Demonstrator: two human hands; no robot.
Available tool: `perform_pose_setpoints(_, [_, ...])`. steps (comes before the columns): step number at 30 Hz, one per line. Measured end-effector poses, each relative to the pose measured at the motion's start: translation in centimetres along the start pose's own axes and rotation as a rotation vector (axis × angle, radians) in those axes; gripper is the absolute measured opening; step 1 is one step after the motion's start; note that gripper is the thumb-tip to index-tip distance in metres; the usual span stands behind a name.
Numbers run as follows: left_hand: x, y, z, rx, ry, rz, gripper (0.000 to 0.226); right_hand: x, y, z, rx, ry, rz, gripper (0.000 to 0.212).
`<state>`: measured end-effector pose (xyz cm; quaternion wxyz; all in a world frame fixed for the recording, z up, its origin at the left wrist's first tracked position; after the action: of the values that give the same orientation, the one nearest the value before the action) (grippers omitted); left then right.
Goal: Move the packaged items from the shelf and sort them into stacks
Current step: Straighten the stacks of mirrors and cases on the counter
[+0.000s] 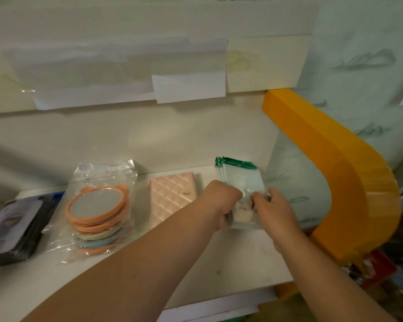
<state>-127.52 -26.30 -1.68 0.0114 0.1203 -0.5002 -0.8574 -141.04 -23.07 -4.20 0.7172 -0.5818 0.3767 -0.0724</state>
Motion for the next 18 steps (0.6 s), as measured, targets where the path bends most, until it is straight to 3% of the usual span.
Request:
perform_pose_setpoints(5, [-2.0,-0.3,1.1,0.367,-0.011,-0.108,0.031,-0.6,-1.8,0.3,-0.092,-0.063,-0.192,0.017])
perform_pose_setpoints(9, [-2.9,-0.3,1.4,0.664,0.006,-0.039,0.040,-0.8,-2.2,0.8,-0.345,0.002,-0.274,0.040])
perform_pose_setpoints(14, [-2.4,-0.6,2.3,0.834,-0.033,0.048,0.060,-0.3,-0.9,1.4,-0.424,-0.042,-0.249,0.052])
perform_pose_setpoints(18, [-1.8,-1.3,2.1,0.955,0.004,0.021,0.059,-0.2,-0.3,1.9,-0.435,-0.043,-0.228,0.049])
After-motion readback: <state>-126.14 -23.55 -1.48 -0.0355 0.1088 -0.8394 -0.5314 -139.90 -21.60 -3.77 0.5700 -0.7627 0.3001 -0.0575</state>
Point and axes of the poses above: each hand's wrist, its own z-axis away from the middle knuckle, its own x-axis out of the palm, y = z × x, the point moved 4 cm from there along -z, towards the middle knuckle, and after that the axes turned 15 degrees about y, right-handed, at the moved point
